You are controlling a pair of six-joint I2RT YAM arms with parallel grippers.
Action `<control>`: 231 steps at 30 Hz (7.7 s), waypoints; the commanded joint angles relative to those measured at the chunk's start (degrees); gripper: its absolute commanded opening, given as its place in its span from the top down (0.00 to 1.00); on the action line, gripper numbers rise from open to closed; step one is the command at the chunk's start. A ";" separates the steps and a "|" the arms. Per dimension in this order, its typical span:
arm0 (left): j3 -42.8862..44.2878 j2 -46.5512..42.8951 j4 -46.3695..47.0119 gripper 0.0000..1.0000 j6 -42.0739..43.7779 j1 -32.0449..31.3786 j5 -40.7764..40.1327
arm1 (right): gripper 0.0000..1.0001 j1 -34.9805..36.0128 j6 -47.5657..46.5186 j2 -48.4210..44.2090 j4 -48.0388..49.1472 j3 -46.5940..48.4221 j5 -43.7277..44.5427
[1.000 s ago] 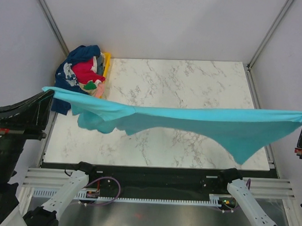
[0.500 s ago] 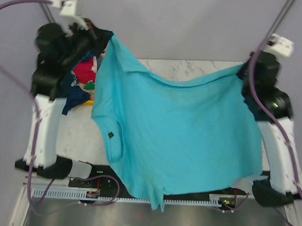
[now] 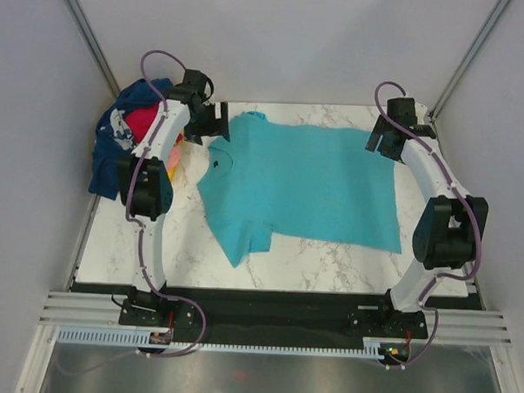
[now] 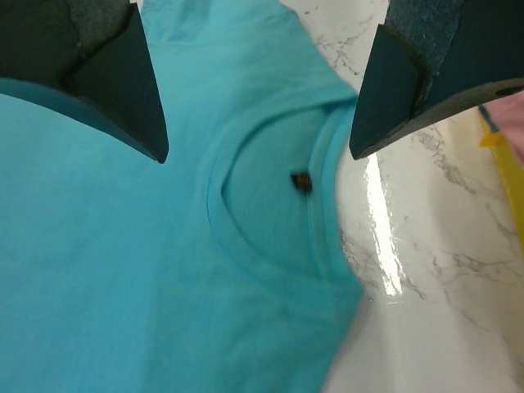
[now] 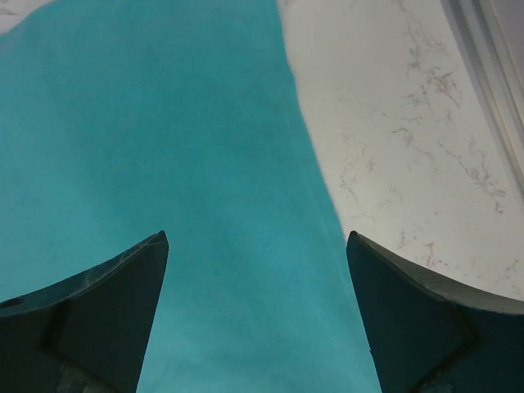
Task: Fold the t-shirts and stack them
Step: Flatten the tshirt out, then fold the tshirt
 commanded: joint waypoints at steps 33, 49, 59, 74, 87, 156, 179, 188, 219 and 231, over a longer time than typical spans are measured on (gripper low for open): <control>-87.43 -44.80 55.31 0.19 -28.69 -21.39 -3.60 | 0.02 -8.59 5.45 -30.01 26.61 -46.82 -23.89; -86.90 -45.48 51.98 0.98 -29.83 -23.50 -7.55 | 0.02 -19.48 9.66 -27.55 33.28 -52.54 -32.76; -90.85 -59.56 45.82 0.98 -30.98 -23.50 -12.65 | 0.09 -25.64 13.00 -20.96 38.55 -53.68 -33.12; -93.05 -60.09 46.43 0.98 -30.62 -23.59 -12.21 | 0.62 -25.64 13.00 -12.87 43.04 -52.63 -33.03; -91.12 -67.89 40.74 0.98 -30.01 -23.50 -11.95 | 1.00 -25.64 12.12 -22.88 36.20 -54.03 -35.84; -23.48 -23.38 6.49 0.13 -10.84 -4.95 -11.68 | 0.02 -20.46 14.86 -6.26 25.56 -25.10 -36.91; -81.80 -44.18 49.86 0.14 -25.09 0.66 -9.22 | 0.37 -23.97 11.33 -12.61 34.60 -47.09 -36.11; -82.06 -40.14 53.46 0.54 -26.58 1.28 -11.33 | 0.79 -23.97 11.07 -7.25 37.86 -46.82 -37.43; -95.79 -91.82 27.19 0.41 -32.30 -3.55 -9.56 | 0.02 -43.49 11.77 -42.84 24.50 -63.70 -37.87; -61.74 -52.04 36.06 0.35 -17.88 -3.55 -11.42 | 0.02 -35.51 8.97 -43.02 31.61 -59.75 -43.06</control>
